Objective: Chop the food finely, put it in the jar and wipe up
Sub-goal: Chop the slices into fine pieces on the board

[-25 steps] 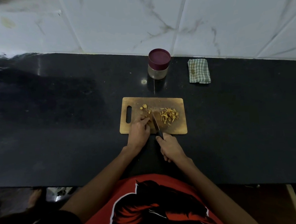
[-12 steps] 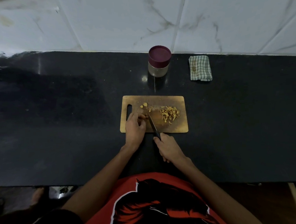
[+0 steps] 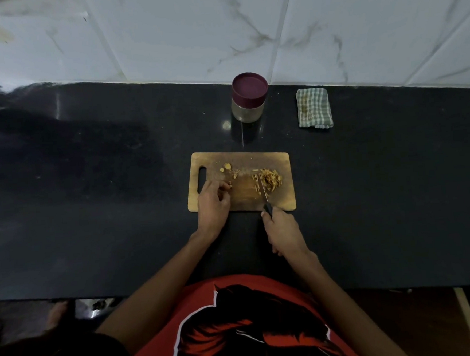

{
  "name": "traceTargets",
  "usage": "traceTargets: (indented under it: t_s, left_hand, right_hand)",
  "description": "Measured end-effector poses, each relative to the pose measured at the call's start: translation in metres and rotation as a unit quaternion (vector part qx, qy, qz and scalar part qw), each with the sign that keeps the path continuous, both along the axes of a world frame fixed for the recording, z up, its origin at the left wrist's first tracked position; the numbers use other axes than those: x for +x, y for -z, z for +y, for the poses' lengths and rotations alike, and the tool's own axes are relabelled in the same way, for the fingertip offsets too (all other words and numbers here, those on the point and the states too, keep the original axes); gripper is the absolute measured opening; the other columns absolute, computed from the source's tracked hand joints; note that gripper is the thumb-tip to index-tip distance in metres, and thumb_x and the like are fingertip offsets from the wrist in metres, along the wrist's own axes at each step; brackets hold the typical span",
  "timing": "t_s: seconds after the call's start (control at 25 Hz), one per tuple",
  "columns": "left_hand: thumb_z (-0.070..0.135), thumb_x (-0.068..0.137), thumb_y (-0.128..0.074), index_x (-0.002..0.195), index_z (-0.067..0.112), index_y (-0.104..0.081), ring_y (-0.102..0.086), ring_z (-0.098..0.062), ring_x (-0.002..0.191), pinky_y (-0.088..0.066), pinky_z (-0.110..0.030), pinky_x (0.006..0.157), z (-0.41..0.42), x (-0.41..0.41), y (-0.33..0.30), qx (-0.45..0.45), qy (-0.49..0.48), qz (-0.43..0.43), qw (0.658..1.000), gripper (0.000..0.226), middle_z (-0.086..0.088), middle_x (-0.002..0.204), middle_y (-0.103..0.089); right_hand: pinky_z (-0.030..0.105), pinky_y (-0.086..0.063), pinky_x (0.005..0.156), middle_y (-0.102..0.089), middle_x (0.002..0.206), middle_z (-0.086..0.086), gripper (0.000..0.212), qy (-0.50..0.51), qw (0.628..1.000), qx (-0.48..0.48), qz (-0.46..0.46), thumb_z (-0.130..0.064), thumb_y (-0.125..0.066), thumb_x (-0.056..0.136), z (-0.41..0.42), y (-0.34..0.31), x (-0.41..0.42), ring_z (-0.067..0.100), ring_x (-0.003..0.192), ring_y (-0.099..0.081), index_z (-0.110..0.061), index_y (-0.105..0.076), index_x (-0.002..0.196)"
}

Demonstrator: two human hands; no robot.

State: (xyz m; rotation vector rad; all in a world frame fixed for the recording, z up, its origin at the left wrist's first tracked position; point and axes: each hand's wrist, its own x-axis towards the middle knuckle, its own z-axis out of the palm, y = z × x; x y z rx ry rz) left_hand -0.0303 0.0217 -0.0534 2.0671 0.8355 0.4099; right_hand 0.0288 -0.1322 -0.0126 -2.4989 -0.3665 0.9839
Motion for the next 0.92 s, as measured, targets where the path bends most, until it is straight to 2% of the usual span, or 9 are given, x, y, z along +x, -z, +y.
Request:
traceTargets:
  t_s: [0.12,0.24,0.36,0.48,0.56,0.64,0.76,0.92]
  left_hand:
    - [0.001,0.087,-0.057,0.093,0.012,-0.063,-0.051,-0.001,0.076,-0.044,-0.008,0.07,0.0,0.002,-0.003,-0.001,0.008,0.002,1.0,0.014,0.005,0.099,-0.054]
    - [0.002,0.088,-0.057,0.098,0.012,-0.064,-0.052,0.0,0.077,-0.043,-0.006,0.071,0.0,0.007,-0.006,0.009,0.033,0.004,0.999,0.016,0.005,0.104,-0.053]
    - [0.004,0.089,-0.056,0.102,0.014,-0.064,-0.053,-0.002,0.084,-0.046,-0.009,0.074,-0.003,0.014,-0.01,0.011,0.046,-0.001,0.999,0.018,0.004,0.109,-0.054]
    - [0.003,0.088,-0.056,0.111,0.016,-0.061,-0.053,-0.005,0.092,-0.049,-0.018,0.078,-0.009,0.017,-0.017,0.024,0.057,-0.011,0.998,0.026,0.004,0.112,-0.051]
    - [0.001,0.087,-0.054,0.121,0.02,-0.057,-0.049,-0.002,0.086,-0.046,-0.01,0.071,-0.013,0.017,-0.025,0.042,0.086,0.003,0.995,0.039,0.006,0.116,-0.044]
    - [0.001,0.087,-0.052,0.13,0.026,-0.051,-0.043,0.0,0.082,-0.04,-0.007,0.062,-0.017,0.018,-0.028,0.078,0.128,0.032,0.988,0.05,0.006,0.119,-0.038]
    - [0.002,0.087,-0.052,0.134,0.029,-0.047,-0.044,-0.005,0.091,-0.04,-0.012,0.069,-0.017,0.023,-0.027,0.096,0.15,0.055,0.982,0.054,-0.002,0.127,-0.04]
    - [0.004,0.087,-0.051,0.13,0.028,-0.049,-0.052,-0.013,0.092,-0.046,-0.024,0.073,-0.019,0.029,-0.023,0.119,0.159,0.066,0.978,0.049,-0.005,0.13,-0.038]
  right_hand:
    - [0.033,-0.054,0.051,-0.065,0.085,0.008,0.025,0.006,1.0,0.011,-0.01,-0.037,-0.037,0.104,-0.002,-0.003,0.001,0.019,0.057,-0.065,-0.016,-0.05,0.101]
    - [0.047,-0.058,0.074,-0.064,0.088,0.006,0.028,-0.006,0.999,0.006,-0.047,-0.042,-0.034,0.104,-0.003,-0.004,0.003,0.024,0.077,-0.068,-0.018,-0.05,0.102]
    - [0.049,-0.053,0.083,-0.064,0.094,0.005,0.035,-0.009,0.997,0.021,-0.08,-0.044,-0.03,0.104,-0.007,-0.008,0.003,0.026,0.091,-0.065,-0.018,-0.054,0.105]
    - [0.038,-0.048,0.079,-0.063,0.097,0.002,0.03,-0.023,0.992,0.014,-0.124,-0.041,-0.036,0.104,-0.011,-0.01,0.003,0.024,0.096,-0.063,-0.019,-0.055,0.111]
    - [0.036,-0.045,0.077,-0.061,0.097,-0.001,0.025,-0.024,0.99,0.006,-0.141,-0.04,-0.04,0.103,-0.012,-0.01,0.004,0.023,0.096,-0.063,-0.021,-0.053,0.112]
    - [0.04,-0.05,0.079,-0.064,0.1,0.001,0.022,-0.022,0.987,0.003,-0.158,-0.041,-0.044,0.102,-0.013,-0.008,0.006,0.023,0.095,-0.065,-0.023,-0.053,0.111]
    - [0.043,-0.053,0.081,-0.064,0.099,0.0,0.019,-0.012,0.986,0.013,-0.164,-0.039,-0.05,0.1,-0.014,-0.006,0.007,0.02,0.093,-0.065,-0.024,-0.053,0.11]
    - [0.042,-0.054,0.083,-0.063,0.101,-0.001,0.021,-0.004,0.984,0.016,-0.177,-0.037,-0.053,0.099,-0.018,-0.008,0.008,0.019,0.095,-0.064,-0.024,-0.054,0.114]
